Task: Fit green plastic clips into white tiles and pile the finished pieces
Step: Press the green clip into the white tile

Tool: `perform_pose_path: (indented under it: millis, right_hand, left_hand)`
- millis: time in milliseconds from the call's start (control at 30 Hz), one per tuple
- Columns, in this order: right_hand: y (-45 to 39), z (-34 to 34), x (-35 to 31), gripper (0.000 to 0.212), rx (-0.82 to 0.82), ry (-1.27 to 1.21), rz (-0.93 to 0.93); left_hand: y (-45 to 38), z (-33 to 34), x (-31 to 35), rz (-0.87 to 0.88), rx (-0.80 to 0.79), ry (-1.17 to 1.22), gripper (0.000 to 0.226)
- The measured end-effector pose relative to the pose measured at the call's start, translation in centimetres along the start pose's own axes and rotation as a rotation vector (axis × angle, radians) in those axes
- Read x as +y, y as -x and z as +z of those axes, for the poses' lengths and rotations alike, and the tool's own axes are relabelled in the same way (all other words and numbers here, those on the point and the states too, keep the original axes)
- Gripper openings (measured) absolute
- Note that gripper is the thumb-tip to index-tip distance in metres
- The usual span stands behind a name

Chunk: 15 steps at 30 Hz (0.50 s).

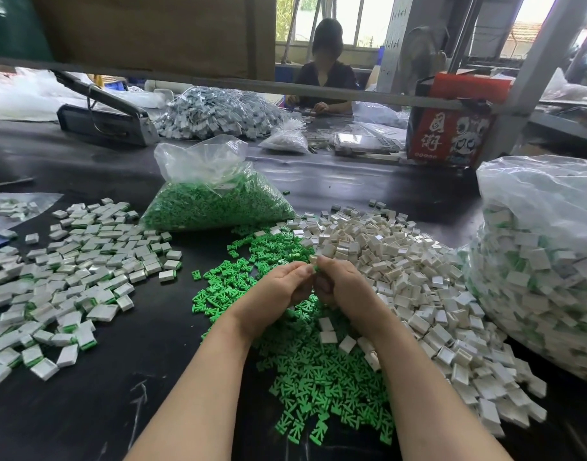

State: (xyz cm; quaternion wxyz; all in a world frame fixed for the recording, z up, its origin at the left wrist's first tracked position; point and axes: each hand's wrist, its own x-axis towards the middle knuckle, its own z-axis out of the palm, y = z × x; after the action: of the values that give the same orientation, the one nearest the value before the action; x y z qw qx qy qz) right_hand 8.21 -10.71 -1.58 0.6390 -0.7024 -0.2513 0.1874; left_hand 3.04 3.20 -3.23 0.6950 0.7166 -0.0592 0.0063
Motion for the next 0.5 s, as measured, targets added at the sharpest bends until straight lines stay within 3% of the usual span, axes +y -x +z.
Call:
perform_pose_path:
  millis: [167,500]
  right_hand:
    - [0.3,-0.55,-0.49,0.043,-0.018,0.04,-0.022]
    - [0.38,-0.4,-0.6,0.042,0.005,0.006,0.024]
  left_hand:
    - [-0.15,-0.48,-0.33,0.013,0.0,0.024,0.025]
    - [-0.34,-0.71,-0.63,-0.027,0.012,0.063,0.029]
